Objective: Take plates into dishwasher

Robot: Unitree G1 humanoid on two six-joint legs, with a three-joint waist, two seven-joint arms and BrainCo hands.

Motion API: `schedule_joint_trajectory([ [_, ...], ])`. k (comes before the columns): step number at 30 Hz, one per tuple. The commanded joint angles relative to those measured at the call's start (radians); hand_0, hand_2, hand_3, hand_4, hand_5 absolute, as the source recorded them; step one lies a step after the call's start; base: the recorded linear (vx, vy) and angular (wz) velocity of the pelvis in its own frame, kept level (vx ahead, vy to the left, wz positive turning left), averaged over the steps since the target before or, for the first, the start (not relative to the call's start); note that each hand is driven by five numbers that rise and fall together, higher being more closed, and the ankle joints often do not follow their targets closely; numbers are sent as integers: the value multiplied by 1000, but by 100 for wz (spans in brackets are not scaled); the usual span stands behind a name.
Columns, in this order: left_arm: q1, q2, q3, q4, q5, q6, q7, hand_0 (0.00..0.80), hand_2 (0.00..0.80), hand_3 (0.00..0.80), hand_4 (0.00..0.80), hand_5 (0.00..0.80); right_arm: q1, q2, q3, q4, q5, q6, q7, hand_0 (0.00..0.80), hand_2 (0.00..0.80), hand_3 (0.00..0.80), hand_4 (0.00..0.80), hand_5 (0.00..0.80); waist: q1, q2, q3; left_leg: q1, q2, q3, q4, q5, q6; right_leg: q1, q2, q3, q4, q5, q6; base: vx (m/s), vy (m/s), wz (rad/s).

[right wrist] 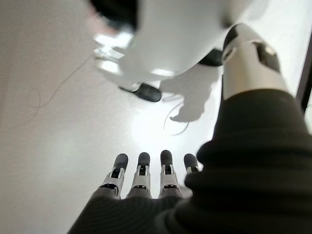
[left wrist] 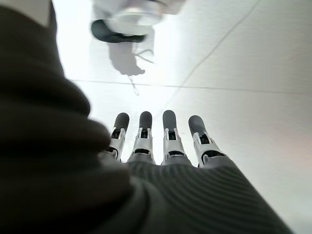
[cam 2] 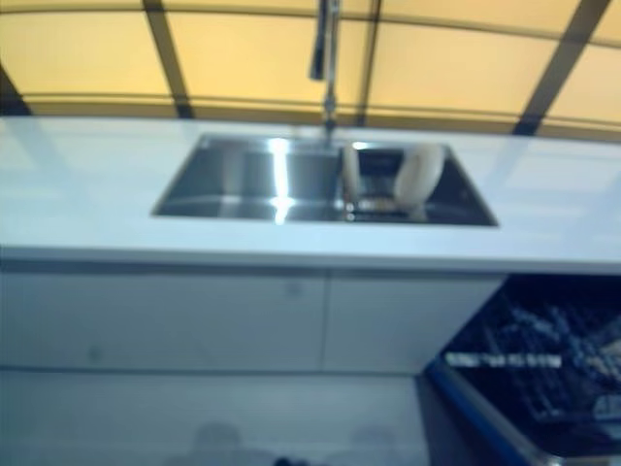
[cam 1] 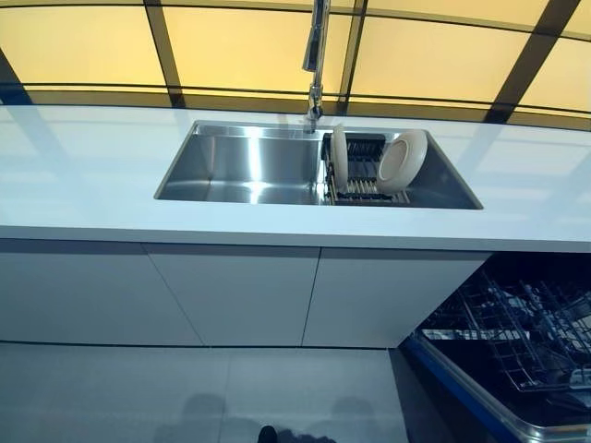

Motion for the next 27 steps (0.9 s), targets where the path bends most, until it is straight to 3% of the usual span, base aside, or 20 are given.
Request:
schedule_joint_trajectory([
  [1, 43, -49, -61, 62, 47, 17, -18, 0, 0, 0, 0, 0, 40, -34, 30, -4, -10, 0, 16, 0, 0, 0, 0, 0, 13, 60, -53, -118, 50, 23, 58, -87, -65, -65, 87, 14, 65, 22, -29, 105, -11, 3],
  [3, 44, -54, -66, 68, 54, 19, -21, 0, 0, 0, 0, 0, 33, -34, 29, -6, 1, 3, 12, 0, 0, 0, 0, 0, 17, 59, -52, -137, 50, 18, 99, -103, -63, -70, 81, 12, 64, 25, -30, 95, -4, 3],
  [6, 42, -57, -57, 73, 49, 20, -12, 0, 0, 0, 0, 0, 18, -43, 25, -4, 0, 14, 7, 0, 0, 0, 0, 0, 20, 55, -43, -181, 50, 29, 256, -171, -46, -82, 56, 7, 84, 24, -27, 136, 30, 7],
  [10, 37, -45, -37, 76, 68, 18, -15, 0, 0, 0, 0, 0, 6, -39, 15, 6, 15, 20, -19, 0, 0, 0, 0, 0, 26, 53, -45, -170, 50, 38, 302, -225, -16, -89, 23, -28, 184, -15, -7, 194, 65, -3],
  [11, 33, -34, -33, 72, 92, 19, -20, 0, 0, 0, 0, 0, 8, -33, 0, 4, 28, 22, -41, 0, 0, 0, 0, 0, 28, 45, -57, -142, 40, 37, 278, -231, -1, -89, 1, -63, 257, -9, 17, 301, 120, -7],
  [12, 33, -26, -34, 64, 98, 22, -22, 0, 0, 0, 0, 0, 6, -30, -7, 0, 28, 25, -50, 0, 0, 0, 0, 0, 24, 43, -64, -92, 31, 39, 232, -219, 14, -142, -29, -82, 389, 60, 58, 337, 215, -12],
  [13, 33, -19, -34, 58, 107, 20, -23, 0, 0, 0, 0, 0, 12, -30, -17, -5, 24, 15, -54, 0, 0, 0, 0, 0, 19, 42, -60, -27, 11, 40, 175, -223, 29, -234, -79, -72, 619, 153, 97, 222, 287, -32],
  [14, 25, -11, -44, 47, 115, 15, -30, 0, 0, 0, 0, 0, 18, -39, -25, -12, 23, -4, -54, 0, 0, 0, 0, 0, -6, 55, -43, 26, 8, 49, 140, -220, 36, -389, -97, -46, 808, 222, 103, 152, 277, -52],
  [15, 20, -6, -51, 36, 108, 21, -31, 0, 0, 0, 0, 0, 19, -46, -25, -17, 20, -10, -53, 0, 0, 0, 0, 0, -14, 67, -31, 65, 13, 55, 111, -210, 33, -459, -93, -39, 819, 219, 91, 108, 164, -61],
  [16, 12, -1, -61, 31, 93, 22, -31, 0, 0, 0, 0, 0, 18, -52, -22, -15, 30, -13, -48, 0, 0, 0, 0, 0, -21, 82, -23, 100, 24, 48, 72, -195, 26, -475, -82, -50, 748, 189, 74, 164, 2, -24],
  [17, 2, 3, -76, 37, 77, 14, -33, 0, 0, 0, 0, 0, 14, -54, -18, -9, 41, -17, -41, 0, 0, 0, 0, 0, -23, 99, -20, 120, 44, 34, 43, -178, 16, -431, -67, -74, 583, 152, 53, 194, -87, 4],
  [19, -9, 6, -83, 44, 83, 6, -41, 0, 0, 0, 0, 0, 1, -54, -10, 5, 22, -33, -21, 0, 0, 0, 0, 0, -16, 115, -23, 129, 67, 29, 22, -170, 6, -385, -51, -82, 368, 150, 42, 130, -122, 19],
  [20, -22, 5, -90, 46, 90, 6, -44, 0, 0, 0, 0, 0, -9, -53, 3, 16, 12, -59, -22, 0, 0, 0, 0, 0, -17, 120, -29, 117, 69, 31, 15, -167, 13, -399, -35, -43, 232, 205, 49, 104, -158, 12],
  [21, -24, 5, -93, 46, 98, 4, -46, 0, 0, 0, 0, 0, -16, -52, 18, 20, -13, -89, -21, 0, 0, 0, 0, 0, -23, 115, -32, 114, 66, 24, 35, -188, 18, -418, -19, 26, 156, 247, 66, 189, -212, 9],
  [22, -16, 4, -85, 43, 98, 3, -41, 0, 0, 0, 0, 0, -21, -53, 29, 7, -49, -102, -10, 0, 0, 0, 0, 0, -25, 107, -35, 121, 68, 25, 55, -207, 20, -393, -10, 38, 136, 232, 64, 248, -223, 8],
  [27, 5, -6, -78, 19, 110, 22, -56, 0, 0, 0, 0, 0, -16, -81, 76, -57, -169, -175, 65, 0, 0, 0, 0, 0, -15, 70, -62, 140, 83, 50, 70, -211, -5, -276, 3, 8, 37, 230, 53, 204, -153, 27],
])
